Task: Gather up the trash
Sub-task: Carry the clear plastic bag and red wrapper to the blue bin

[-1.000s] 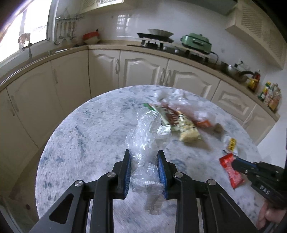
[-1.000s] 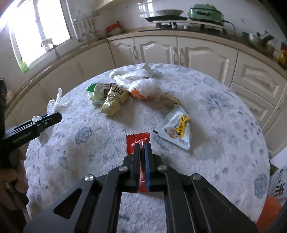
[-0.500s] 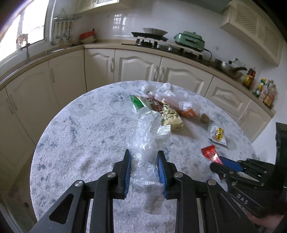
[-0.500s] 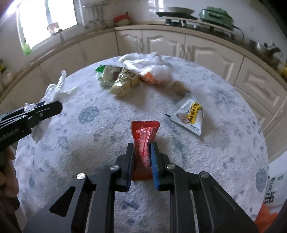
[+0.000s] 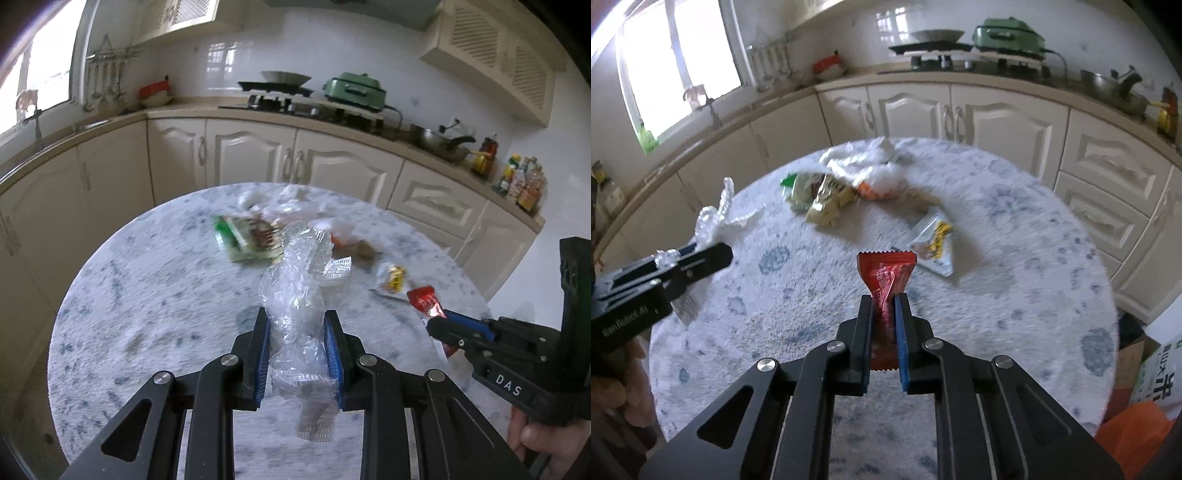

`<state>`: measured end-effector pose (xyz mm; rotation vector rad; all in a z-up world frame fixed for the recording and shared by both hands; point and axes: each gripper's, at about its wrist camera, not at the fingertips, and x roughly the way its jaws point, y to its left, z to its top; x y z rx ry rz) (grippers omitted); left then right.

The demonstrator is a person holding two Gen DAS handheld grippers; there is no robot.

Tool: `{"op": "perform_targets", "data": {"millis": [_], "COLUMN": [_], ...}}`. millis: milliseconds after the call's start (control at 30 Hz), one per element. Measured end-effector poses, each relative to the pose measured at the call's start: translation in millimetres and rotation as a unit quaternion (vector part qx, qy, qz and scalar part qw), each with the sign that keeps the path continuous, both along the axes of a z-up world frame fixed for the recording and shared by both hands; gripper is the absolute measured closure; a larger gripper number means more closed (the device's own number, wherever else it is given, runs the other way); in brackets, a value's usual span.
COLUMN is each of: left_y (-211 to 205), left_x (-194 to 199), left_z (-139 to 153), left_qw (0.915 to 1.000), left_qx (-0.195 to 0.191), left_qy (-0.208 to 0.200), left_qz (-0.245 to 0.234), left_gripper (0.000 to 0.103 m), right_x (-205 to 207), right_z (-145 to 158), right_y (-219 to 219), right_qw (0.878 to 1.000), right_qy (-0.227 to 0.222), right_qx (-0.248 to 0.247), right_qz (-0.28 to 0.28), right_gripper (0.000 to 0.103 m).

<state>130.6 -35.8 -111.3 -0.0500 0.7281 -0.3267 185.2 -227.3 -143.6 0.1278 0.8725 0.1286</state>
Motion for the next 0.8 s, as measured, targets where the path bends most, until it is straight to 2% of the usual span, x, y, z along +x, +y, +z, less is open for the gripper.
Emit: {"op": "perform_targets", "data": {"millis": [400,633,800], "left_y": [-66,-124,-175], "left_x": [-26,-35,-35], "left_z": [36,49,54], "left_qw": [0.9977,0.9924,0.9868], "left_qx": [-0.007,-0.003,-0.008], "left_qy": [-0.045,-0.064,-0.067], "left_qz": [-0.051,-0.105,-0.147], "left_gripper": [0.079,0.079,0.079], "right_x": [-34,-64,-86], "right_z": [58,86,94], "right_y": [-55,-114,-160], "right_qw": [0.996,0.989,0.982], "right_qy": [-0.073,-0.105,-0.114], "right_qx": [0.004,-0.002,-0.007], "right_qz": [-0.046,-0.105,-0.150], "right_gripper": [0.092,0.092,0.092]}}
